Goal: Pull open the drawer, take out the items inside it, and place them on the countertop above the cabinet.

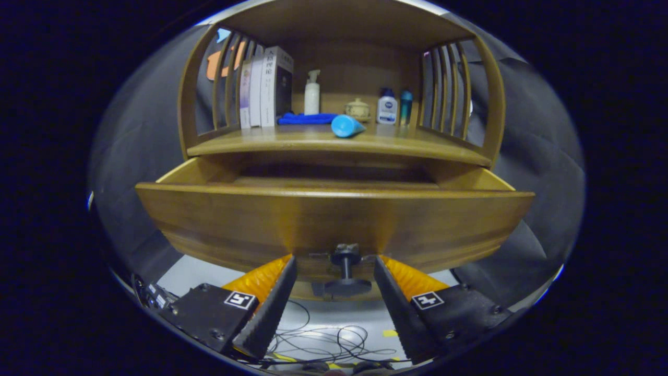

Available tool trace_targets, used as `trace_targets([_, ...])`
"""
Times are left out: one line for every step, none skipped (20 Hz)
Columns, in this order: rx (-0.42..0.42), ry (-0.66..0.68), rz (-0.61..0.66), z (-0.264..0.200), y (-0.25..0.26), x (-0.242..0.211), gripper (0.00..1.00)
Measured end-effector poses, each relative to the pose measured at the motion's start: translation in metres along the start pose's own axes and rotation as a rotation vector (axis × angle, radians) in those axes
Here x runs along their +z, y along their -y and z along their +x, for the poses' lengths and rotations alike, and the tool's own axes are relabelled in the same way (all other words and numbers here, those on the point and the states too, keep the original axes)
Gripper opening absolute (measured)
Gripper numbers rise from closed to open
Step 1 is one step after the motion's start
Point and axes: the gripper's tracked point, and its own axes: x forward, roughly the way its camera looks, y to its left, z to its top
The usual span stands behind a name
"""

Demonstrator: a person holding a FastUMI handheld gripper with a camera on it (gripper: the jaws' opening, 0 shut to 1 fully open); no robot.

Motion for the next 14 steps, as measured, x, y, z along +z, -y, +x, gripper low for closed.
trace_targets([-0.002,0.005,-0.006,0.006,0.001,0.008,0.94])
trace_targets([-0.004,-0.001,-0.006,0.013,0.0,0.011,0.94])
trace_targets([-0.005,0.002,-0.004,0.018,-0.001,0.013,0.94])
trace_targets([-0.007,-0.001,0.002,0.023,-0.001,0.017,0.95])
trace_targets([-0.008,-0.003,0.005,0.028,-0.001,0.02,0.95])
trace_targets([-0.009,-0.004,0.003,0.032,-0.001,0.023,0.94])
trace_targets([-0.01,-0.006,-0.001,0.037,-0.001,0.026,0.94])
trace_targets([-0.01,-0.008,-0.003,0.041,-0.002,0.029,0.94])
trace_targets([-0.008,-0.009,-0.001,0.046,-0.001,0.032,0.94])
trace_targets([-0.008,-0.01,-0.002,0.05,-0.002,0.036,0.95])
trace_targets([-0.009,-0.012,-0.005,0.055,-0.001,0.039,0.94])
trace_targets([-0.009,-0.015,-0.008,0.06,-0.001,0.041,0.95])
trace_targets([-0.01,-0.015,-0.007,0.065,-0.001,0.045,0.95])
trace_targets([-0.012,-0.019,-0.01,0.069,-0.001,0.047,0.95])
